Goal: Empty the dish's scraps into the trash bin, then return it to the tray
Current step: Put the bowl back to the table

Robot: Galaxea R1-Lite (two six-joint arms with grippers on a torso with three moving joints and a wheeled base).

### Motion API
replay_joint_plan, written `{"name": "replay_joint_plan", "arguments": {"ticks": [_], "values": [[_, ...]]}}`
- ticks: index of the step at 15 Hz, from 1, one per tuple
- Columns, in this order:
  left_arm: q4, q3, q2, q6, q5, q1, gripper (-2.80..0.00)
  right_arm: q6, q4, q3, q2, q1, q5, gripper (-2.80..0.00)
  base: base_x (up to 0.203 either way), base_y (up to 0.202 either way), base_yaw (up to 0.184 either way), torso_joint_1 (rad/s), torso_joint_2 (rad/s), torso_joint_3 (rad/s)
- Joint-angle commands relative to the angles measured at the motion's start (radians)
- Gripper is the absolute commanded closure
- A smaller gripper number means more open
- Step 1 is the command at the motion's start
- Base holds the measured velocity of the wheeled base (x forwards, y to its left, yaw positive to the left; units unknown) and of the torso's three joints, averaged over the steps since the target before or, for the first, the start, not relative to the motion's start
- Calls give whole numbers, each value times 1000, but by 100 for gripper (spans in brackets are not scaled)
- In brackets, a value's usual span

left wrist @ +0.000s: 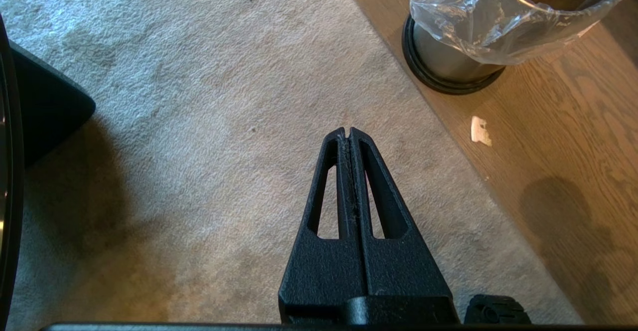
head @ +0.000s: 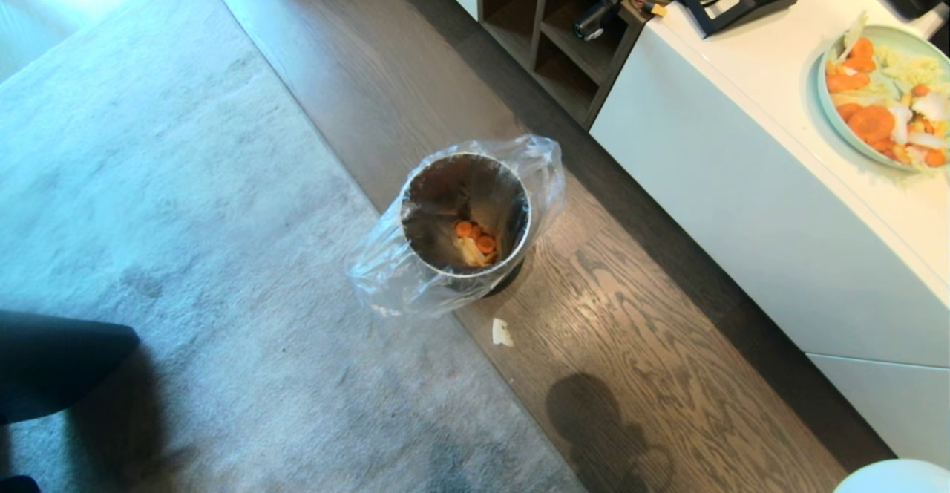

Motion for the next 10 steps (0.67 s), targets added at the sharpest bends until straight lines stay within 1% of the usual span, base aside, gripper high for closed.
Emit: {"name": "replay_joint_plan", "arguments": {"ticks": [1, 10], "values": [[-1, 0, 0, -1, 0, 0, 0, -1, 0, 0, 3, 0, 1, 0, 0, 0, 0, 0, 0, 0], [-1, 0, 0, -1, 0, 0, 0, -1, 0, 0, 4, 0, 1, 0, 0, 0, 0, 0, 0, 0]]}}
